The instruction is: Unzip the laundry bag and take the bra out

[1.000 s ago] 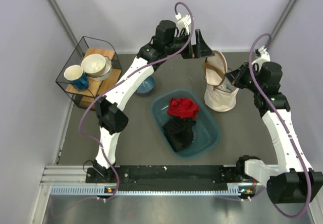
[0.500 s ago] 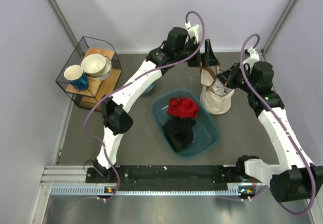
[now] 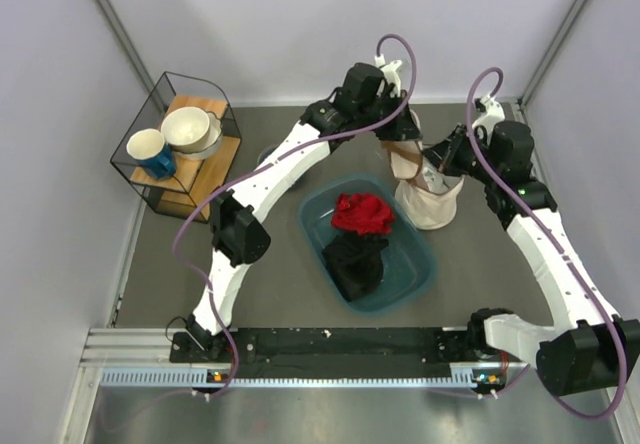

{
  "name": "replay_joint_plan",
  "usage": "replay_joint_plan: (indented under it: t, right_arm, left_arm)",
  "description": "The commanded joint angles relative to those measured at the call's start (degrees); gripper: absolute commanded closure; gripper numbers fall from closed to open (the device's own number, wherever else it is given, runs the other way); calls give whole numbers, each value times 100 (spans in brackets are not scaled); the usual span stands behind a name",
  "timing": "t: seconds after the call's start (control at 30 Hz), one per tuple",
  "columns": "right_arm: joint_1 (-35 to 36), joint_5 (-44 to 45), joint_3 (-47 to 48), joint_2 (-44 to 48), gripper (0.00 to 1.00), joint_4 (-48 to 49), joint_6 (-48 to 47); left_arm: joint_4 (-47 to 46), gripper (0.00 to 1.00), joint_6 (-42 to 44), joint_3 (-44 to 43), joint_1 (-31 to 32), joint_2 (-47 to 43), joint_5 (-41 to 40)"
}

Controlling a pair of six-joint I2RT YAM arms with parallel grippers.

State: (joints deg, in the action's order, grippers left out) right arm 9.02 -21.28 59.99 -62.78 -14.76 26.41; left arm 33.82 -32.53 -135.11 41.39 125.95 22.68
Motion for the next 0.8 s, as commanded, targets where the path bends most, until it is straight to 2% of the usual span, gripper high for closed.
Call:
replay_joint_plan:
  t: [0.0, 0.1, 0.13, 0.17, 0.27, 0.33, 0.43, 0.47, 0.5, 0.57, 0.77]
  right_arm:
    - [65, 281, 319, -102, 80, -375, -180]
    - [56, 712, 540, -120, 27, -694, -338]
    - [48, 852, 575, -85, 20, -816, -356]
    - [4, 1010, 593, -50, 19, -870, -330]
    - [-417, 1038, 558, 108, 21, -897, 29]
    - [-837, 1038, 409, 231, 27, -888, 371]
    - [-1147, 1082, 189, 214, 52, -897, 627]
    - [-1165, 986, 171, 170, 66, -888, 637]
    - [-1165, 863, 171, 118, 72, -879, 628]
    - [-1165, 452, 189, -75, 76, -713, 663]
    - [-1095, -87, -101, -671, 74, 105, 936]
  left_arm:
    - [-104, 100, 343, -209, 10, -27, -264]
    - [-261, 100, 423, 89, -34, -97, -10]
    - [-341, 100, 406, 334, -60, -123, 113]
    - [-446, 100, 371, 449, -78, -149, 332]
    - [-736, 100, 353, 626, -96, -168, 588]
    - [-938, 100, 397, 574, -96, -115, 904]
    - [-992, 100, 546, 215, -69, 43, 1107]
    - [-1027, 100, 590, 109, -61, 78, 1151]
    - [-1088, 100, 616, 29, -52, 131, 1273]
    - [-1255, 100, 634, -156, -60, 158, 1379]
    - [-1405, 100, 879, -16, 10, -192, 1310]
